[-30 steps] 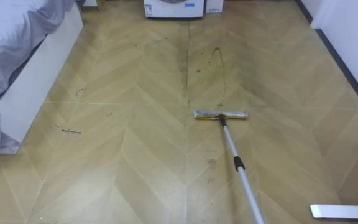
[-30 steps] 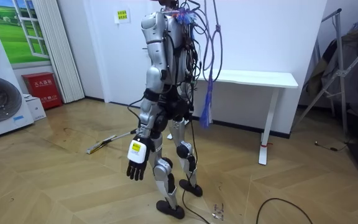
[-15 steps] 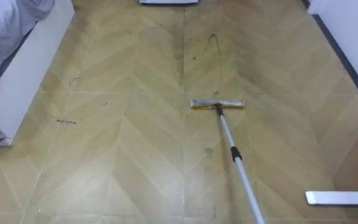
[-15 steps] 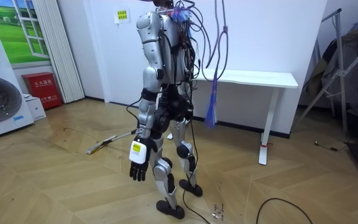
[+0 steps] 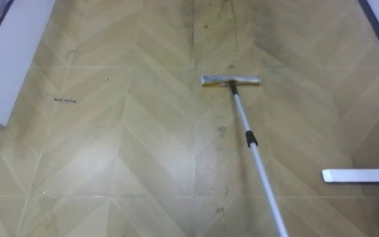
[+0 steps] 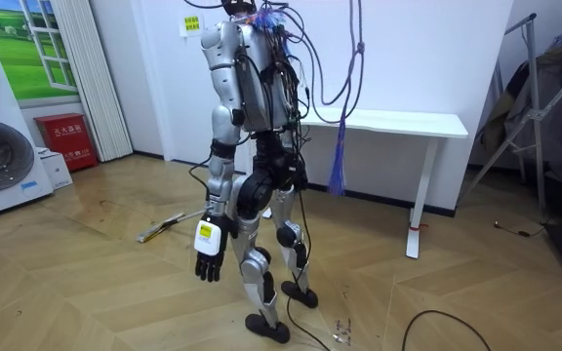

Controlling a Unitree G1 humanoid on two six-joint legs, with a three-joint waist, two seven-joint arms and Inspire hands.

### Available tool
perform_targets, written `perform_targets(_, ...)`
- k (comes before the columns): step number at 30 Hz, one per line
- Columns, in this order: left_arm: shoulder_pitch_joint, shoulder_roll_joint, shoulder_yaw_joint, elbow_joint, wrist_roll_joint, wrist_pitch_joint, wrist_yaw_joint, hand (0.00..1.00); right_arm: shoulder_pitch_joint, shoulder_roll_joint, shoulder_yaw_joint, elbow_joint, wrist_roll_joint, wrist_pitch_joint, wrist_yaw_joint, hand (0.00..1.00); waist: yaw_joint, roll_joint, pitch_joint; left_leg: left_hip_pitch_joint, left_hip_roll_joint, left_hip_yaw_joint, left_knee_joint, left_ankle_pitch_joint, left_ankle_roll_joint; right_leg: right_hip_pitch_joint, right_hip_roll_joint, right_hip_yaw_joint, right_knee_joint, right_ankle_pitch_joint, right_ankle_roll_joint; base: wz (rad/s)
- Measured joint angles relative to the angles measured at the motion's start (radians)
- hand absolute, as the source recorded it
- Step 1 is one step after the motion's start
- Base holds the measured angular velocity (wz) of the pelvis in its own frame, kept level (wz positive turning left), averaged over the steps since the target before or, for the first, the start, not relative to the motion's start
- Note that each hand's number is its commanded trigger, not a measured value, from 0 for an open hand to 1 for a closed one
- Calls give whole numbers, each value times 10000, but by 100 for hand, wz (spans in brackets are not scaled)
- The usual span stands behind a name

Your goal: Mop floor

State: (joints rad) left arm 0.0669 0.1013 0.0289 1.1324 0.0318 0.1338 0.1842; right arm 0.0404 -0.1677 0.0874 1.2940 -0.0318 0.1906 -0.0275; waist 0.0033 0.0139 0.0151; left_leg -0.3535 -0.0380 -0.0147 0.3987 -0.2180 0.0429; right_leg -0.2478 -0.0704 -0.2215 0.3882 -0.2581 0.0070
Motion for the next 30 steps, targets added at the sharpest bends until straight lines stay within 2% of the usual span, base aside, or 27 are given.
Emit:
perform_targets(3, -12, 12, 7, 242, 18, -9, 76, 0, 1, -13, -8, 344, 296, -15, -168, 100, 5, -45, 7, -876, -108, 37, 514, -17, 15, -1010, -226, 8, 886, -375, -49, 6)
perform_targets(5, -3, 20, -5, 382, 64, 127, 111, 0, 24, -34, 9, 403, 500, -16, -199, 100, 1, -30, 13, -1468, -122, 51, 904, -23, 11, -1665, -304, 14, 1411, -506, -105, 4)
perform_targets(10, 24, 30, -43, 685, 29, 428, 109, 0, 153, -81, 89, 400, 841, -15, -402, 100, 85, 74, 22, -2920, -84, 29, 2385, -469, -95, -3075, -396, 105, 2964, -1224, -313, 3)
perform_targets(12, 17, 45, -426, 704, -5, 567, 98, 0, 149, -98, 230, 402, 1023, -12, -472, 100, 250, 193, -32, -3398, -88, -134, 3009, -546, -222, -3545, -366, 109, 3673, -1497, -513, 10)
perform_targets(14, 21, 63, -767, 709, -246, 575, 92, 0, 5, -110, 227, 500, 1079, 21, -499, 100, 371, 263, -93, -3699, -76, -188, 3421, -474, -361, -3893, -414, 101, 4058, -1638, -738, 12)
perform_targets(15, 30, 67, -934, 776, -482, 600, 82, 0, -395, -185, 208, 804, 1113, 61, -496, 100, 474, 270, -95, -4121, -3, -3, 4547, -452, -510, -4138, -655, -89, 4540, -1810, -975, -6)
perform_targets(16, 46, 61, -991, 856, -656, 612, 92, 0, -593, -256, 198, 932, 1094, 85, -483, 100, 596, 259, -82, -4413, 110, 203, 5717, -419, -562, -4231, -685, -75, 4866, -1954, -1048, -47)
perform_targets(17, 139, 47, -1093, 965, -912, 680, 94, 0, -1000, -441, 190, 1142, 1014, 239, -428, 100, 882, 169, -35, -4809, 295, 526, 7961, 92, -624, -4348, -692, -26, 5465, -2196, -1117, -63)
perform_targets(18, 127, 99, -1154, 1078, -1310, 683, 117, 0, -1537, -592, 169, 1188, 891, 364, -338, 100, 1088, 180, -58, -5316, 335, 563, 8781, 1203, -778, -4452, -666, 156, 5929, -2363, -1120, -59)
perform_targets(19, 51, 176, -1243, 1088, -1508, 657, 139, 0, -1863, -622, 111, 1203, 791, 411, -289, 100, 1203, -21, 7, -5639, 282, 674, 9083, 2056, -1038, -4589, -629, 439, 6107, -2410, -1067, -29)
perform_targets(20, -66, 264, -1488, 1067, -1871, 536, 192, 0, -2589, -770, 76, 1354, 796, 427, -124, 100, 1334, -330, 166, -6532, 203, 682, 10025, 3725, -1340, -4760, -619, 762, 6304, -2458, -1051, -26)
perform_targets(21, -76, 313, -1714, 1081, -2073, 430, 210, 0, -3329, -985, 95, 1547, 797, 379, 40, 100, 1521, -380, 201, -7642, 321, 706, 12168, 3526, -1088, -4933, -680, 778, 6677, -2542, -1236, -29)
perform_targets(22, -129, 323, -1767, 1075, -2137, 390, 207, 0, -3647, -1086, 108, 1625, 804, 282, 161, 100, 1621, -410, 217, -8107, 377, 746, 13003, 3245, -905, -5014, -686, 809, 6821, -2575, -1293, -39)
perform_targets(23, -186, 369, -1915, 1051, -2150, 352, 181, 0, -4162, -1203, 290, 1764, 849, 64, 341, 100, 1852, -530, 296, -8696, 531, 925, 13788, 2575, -610, -5083, -689, 909, 6968, -2622, -1323, -17)
perform_targets(24, -190, 413, -1924, 997, -2140, 341, 108, 0, -4449, -1253, 549, 1766, 1073, -40, 426, 100, 1904, -580, 322, -8827, 641, 1103, 13328, 1952, -472, -5051, -694, 916, 6953, -2656, -1281, 0)
perform_targets(25, -183, 443, -1925, 972, -2120, 323, 19, 0, -4549, -1288, 719, 1768, 1242, -55, 479, 100, 1897, -642, 333, -8737, 637, 1224, 12721, 1735, -466, -5049, -689, 923, 6947, -2701, -1201, 40)
perform_targets(26, -192, 523, -1888, 857, -1906, 294, -186, 0, -4568, -1380, 897, 1766, 1614, -59, 617, 100, 1885, -678, 308, -8276, 607, 1349, 10854, 1395, -475, -5041, -643, 918, 6931, -2764, -1100, 49)
perform_targets(27, -244, 590, -1871, 743, -1586, 293, -355, 0, -4458, -1441, 1017, 1765, 1970, -74, 703, 100, 1872, -629, 286, -7568, 618, 1516, 8734, 1146, -452, -5024, -521, 859, 6889, -2868, -1087, 47)
perform_targets(28, -250, 610, -1875, 749, -1438, 313, -447, 0, -4323, -1493, 1097, 1766, 2150, -103, 752, 100, 1841, -491, 222, -7154, 619, 1537, 7738, 1055, -460, -5001, -469, 797, 6878, -2931, -1070, 40)
perform_targets(29, -243, 617, -1849, 769, -1160, 420, -627, 0, -3947, -1632, 1123, 1790, 2337, -217, 841, 100, 1728, -269, 187, -6407, 584, 1542, 6133, 890, -362, -4854, -418, 570, 6848, -3086, -926, 42)
perform_targets(30, -266, 617, -1850, 789, -952, 595, -792, 0, -3368, -1811, 1151, 1790, 2457, -245, 898, 100, 1595, -27, 96, -5909, 588, 1610, 5206, 486, -72, -4678, -409, 284, 6773, -3260, -844, 48)
